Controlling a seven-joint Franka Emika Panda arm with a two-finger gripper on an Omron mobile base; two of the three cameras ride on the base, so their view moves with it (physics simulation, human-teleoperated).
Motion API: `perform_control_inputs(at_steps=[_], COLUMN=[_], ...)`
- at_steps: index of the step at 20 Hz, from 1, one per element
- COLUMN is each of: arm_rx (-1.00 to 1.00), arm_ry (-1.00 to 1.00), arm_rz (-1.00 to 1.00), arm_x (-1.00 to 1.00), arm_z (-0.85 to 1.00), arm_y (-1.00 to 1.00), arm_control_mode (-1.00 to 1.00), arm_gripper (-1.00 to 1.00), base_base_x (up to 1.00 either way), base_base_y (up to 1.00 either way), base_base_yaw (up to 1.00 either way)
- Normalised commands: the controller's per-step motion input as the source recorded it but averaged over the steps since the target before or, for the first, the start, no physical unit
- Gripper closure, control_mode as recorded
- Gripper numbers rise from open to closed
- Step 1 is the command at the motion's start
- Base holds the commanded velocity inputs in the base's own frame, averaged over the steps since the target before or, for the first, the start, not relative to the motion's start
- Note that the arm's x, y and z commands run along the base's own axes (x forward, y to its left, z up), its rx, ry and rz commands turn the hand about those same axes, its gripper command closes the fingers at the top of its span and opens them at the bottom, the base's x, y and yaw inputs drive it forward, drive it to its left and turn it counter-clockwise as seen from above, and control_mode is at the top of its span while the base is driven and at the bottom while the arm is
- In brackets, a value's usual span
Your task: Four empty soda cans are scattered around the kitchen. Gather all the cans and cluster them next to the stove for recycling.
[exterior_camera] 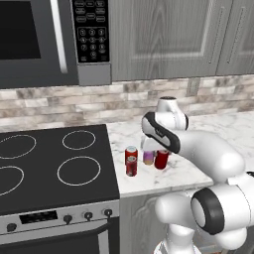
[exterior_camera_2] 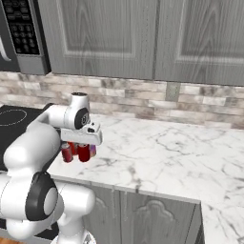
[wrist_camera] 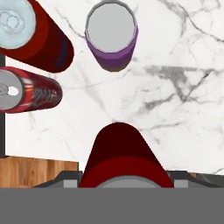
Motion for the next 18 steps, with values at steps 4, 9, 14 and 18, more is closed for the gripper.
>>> perform_control_inputs(at_steps=[4, 9, 14, 18], arm_rx=[0.00, 0.00, 0.00, 0.00], arm_ry=[0.00, 0.00, -0.02, -0.03], arm_rz=[0.00, 0.00, 0.00, 0.00], arm_x=[0.11, 0.14, 0.13, 0.12], arm_z=[-0.25, -0.19, -0.13, -0.11], arm_y=[0.15, 0.16, 0.06, 0.00], arm_control_mode=[-1.00, -1.00, -1.00, -1.00], arm_gripper=[1.00, 1.00, 1.00, 1.00], base_base_x=[0.00, 0.00, 0.00, 0.00], base_base_y=[0.00, 0.00, 0.00, 0.00], base_base_yaw=[0.00, 0.00, 0.00, 0.00])
